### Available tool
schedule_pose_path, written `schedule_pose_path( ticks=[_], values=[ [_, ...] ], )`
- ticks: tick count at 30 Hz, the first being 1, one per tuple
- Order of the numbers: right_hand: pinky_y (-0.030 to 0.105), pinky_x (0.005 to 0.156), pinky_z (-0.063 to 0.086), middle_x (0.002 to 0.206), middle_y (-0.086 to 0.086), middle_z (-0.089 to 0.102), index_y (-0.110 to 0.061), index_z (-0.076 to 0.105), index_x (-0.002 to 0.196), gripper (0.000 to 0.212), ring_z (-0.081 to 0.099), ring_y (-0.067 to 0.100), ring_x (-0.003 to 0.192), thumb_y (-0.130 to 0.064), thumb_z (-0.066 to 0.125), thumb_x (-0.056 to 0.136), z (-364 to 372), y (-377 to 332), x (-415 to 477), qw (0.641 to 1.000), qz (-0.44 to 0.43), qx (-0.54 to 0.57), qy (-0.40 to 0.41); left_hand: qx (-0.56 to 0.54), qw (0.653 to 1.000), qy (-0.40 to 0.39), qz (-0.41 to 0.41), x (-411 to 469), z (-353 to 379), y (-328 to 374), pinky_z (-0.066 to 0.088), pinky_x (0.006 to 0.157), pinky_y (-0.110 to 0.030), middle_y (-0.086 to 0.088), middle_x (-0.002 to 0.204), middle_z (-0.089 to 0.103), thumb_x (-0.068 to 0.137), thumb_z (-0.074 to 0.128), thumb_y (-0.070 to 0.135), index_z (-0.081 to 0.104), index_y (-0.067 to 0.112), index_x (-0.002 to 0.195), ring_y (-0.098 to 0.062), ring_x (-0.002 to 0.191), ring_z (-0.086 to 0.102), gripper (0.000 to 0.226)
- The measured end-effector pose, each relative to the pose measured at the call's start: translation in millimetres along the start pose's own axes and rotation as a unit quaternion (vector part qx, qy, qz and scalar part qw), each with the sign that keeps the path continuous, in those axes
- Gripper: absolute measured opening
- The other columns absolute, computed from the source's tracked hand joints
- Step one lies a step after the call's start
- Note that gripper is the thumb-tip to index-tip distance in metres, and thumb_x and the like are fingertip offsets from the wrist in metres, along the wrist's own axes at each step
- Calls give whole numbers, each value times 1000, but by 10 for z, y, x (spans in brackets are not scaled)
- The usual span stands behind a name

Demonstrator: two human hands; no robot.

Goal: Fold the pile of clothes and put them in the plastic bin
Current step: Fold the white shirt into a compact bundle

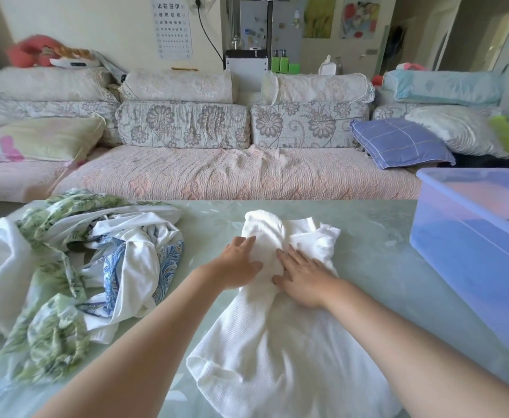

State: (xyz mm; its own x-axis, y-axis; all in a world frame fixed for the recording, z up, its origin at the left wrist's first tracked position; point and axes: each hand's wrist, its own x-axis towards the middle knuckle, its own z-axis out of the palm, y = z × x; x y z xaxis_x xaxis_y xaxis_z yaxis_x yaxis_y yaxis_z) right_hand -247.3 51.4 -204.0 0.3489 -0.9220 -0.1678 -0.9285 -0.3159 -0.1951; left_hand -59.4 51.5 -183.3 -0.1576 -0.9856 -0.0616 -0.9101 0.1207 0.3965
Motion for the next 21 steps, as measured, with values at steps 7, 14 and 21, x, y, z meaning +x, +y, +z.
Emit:
schedule_pose_path(
  ticks=[7, 14, 21],
  values=[
    [35, 104, 32, 137, -3, 34, -28, 47, 130, 45, 36, 22, 132, -40, 55, 88, -72, -340, -688, 991, -75, 8, 107, 1, 997, -75, -28, -909, -176, 30, 40, 85, -35, -1, 130, 33, 81, 65, 60, 33, 29, 133, -24, 106, 52, 69],
    [29, 91, 47, 106, -14, 48, -33, 66, 107, 25, 56, 12, 104, -42, 60, 84, 152, -593, -1207, 990, -134, 25, 37, 124, 990, -54, 44, -1519, -30, 95, 45, 79, -35, 7, 121, 35, 62, 78, 63, 53, 32, 103, -18, 109, 43, 57],
    [33, 109, 31, 135, -8, 41, -34, 48, 142, 54, 37, 16, 131, -48, 54, 90, 307, -639, -1466, 988, -147, -15, 45, 102, 992, 66, -26, -1653, 126, 88, 47, 79, -32, 0, 104, 54, 84, 56, 32, 66, 19, 94, -22, 103, 54, 19]
  ],
)
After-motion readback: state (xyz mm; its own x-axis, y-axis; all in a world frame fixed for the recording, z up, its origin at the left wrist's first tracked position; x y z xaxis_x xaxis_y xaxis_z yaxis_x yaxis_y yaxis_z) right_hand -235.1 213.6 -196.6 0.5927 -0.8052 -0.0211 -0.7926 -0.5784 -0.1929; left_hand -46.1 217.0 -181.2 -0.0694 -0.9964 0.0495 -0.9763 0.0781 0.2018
